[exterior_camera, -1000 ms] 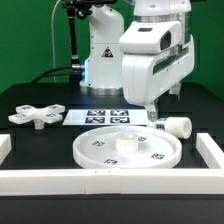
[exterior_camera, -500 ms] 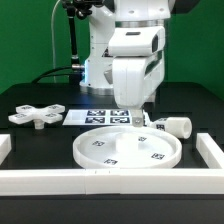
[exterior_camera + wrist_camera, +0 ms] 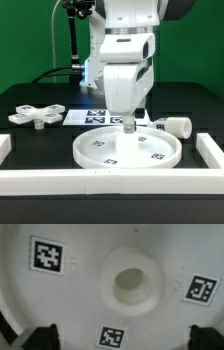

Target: Assemble round table

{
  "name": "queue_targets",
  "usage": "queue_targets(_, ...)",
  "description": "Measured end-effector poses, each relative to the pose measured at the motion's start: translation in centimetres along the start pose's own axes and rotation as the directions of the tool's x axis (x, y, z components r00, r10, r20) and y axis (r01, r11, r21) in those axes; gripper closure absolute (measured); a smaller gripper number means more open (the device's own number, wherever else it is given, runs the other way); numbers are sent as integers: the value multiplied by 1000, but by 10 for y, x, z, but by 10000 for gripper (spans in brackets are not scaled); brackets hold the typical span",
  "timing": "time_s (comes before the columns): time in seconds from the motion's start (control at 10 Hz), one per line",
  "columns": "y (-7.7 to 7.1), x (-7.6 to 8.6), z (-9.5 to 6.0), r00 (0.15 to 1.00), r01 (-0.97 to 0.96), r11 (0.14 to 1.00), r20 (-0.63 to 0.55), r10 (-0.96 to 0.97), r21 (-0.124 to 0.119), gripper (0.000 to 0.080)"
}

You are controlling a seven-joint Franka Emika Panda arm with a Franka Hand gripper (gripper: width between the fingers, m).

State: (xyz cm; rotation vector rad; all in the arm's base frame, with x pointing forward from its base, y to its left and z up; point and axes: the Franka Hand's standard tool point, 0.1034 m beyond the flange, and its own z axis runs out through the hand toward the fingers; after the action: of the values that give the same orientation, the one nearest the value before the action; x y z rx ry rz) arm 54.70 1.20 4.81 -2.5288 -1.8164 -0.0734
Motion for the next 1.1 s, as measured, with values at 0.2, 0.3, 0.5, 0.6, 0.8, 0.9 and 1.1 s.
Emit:
queue_targets(0.2,1,-6,14,1000,18,1000,1,-18,13,150)
queue_targets(0.3,1,-7,17,1000,16,1000,1,-16,16,150)
queue_targets(0.5,3,-13,27,1000,9,1000,1,-9,26,150)
queue_targets(0.6,4,-14,27,1000,6,1000,1,-6,27,150)
queue_targets(0.8,4,-14,28,1000,4,1000,2,-4,28,318)
queue_targets(0.9,4,-14,28,1000,4,1000,1,-4,27,318)
queue_targets(1.1,4,-14,28,1000,4,1000,1,-4,27,399)
